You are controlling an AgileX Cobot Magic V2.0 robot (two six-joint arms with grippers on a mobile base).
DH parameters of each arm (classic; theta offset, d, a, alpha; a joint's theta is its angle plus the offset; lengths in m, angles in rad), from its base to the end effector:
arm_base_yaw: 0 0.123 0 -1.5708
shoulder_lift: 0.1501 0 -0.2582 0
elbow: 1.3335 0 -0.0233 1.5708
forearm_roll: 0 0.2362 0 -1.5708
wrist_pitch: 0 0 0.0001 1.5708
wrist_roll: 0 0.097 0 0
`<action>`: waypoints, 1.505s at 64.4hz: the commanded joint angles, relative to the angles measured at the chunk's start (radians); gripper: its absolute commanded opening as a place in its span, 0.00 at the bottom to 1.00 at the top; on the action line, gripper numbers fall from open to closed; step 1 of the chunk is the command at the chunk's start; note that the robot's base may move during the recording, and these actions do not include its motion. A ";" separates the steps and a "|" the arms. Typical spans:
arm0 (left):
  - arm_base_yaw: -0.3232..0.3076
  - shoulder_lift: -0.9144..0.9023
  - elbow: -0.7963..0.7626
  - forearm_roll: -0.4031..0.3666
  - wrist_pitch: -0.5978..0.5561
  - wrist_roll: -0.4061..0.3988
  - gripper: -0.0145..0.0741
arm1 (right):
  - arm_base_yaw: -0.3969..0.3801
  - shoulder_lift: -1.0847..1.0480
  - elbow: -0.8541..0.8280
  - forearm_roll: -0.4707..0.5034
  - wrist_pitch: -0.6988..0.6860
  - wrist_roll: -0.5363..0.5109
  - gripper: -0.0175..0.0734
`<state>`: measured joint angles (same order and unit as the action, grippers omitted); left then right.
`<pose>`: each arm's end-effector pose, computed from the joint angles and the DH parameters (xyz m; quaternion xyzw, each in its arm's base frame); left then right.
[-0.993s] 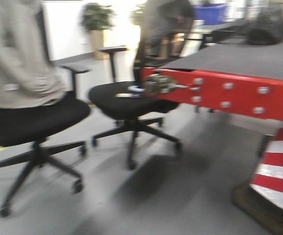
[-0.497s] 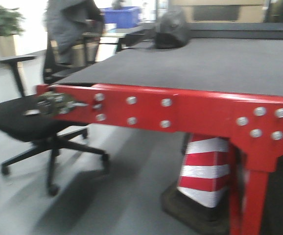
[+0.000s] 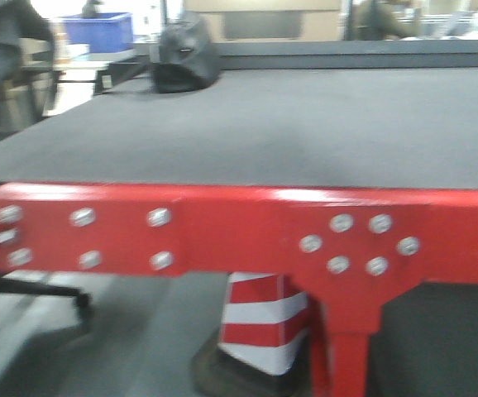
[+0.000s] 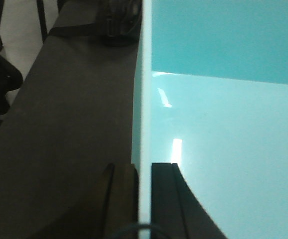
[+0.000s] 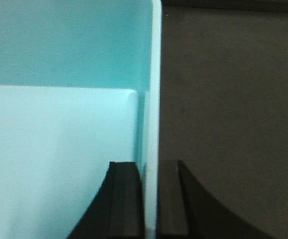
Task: Fetch blue bin and place on conveyor start
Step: 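Hold the bin with both grippers while driving to the red conveyor, then lower the held bin onto the near end of the conveyor belt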
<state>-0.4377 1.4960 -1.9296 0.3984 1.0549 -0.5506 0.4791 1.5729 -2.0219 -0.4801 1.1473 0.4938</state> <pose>0.2791 -0.0945 0.4745 -0.0485 0.8501 -0.0561 0.5214 0.2891 0.1041 0.4718 0.0197 0.8615 -0.0002 0.5074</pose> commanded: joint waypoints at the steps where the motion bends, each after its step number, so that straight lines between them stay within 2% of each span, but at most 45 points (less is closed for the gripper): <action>1: -0.004 -0.011 -0.014 0.031 -0.034 -0.003 0.04 | -0.006 -0.009 -0.010 -0.060 -0.011 -0.009 0.02; 97: -0.004 -0.011 -0.014 0.031 -0.034 -0.003 0.04 | -0.006 -0.009 -0.010 -0.060 -0.026 -0.009 0.02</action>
<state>-0.4377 1.4960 -1.9296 0.4004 1.0549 -0.5506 0.4791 1.5729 -2.0219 -0.4820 1.1354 0.4938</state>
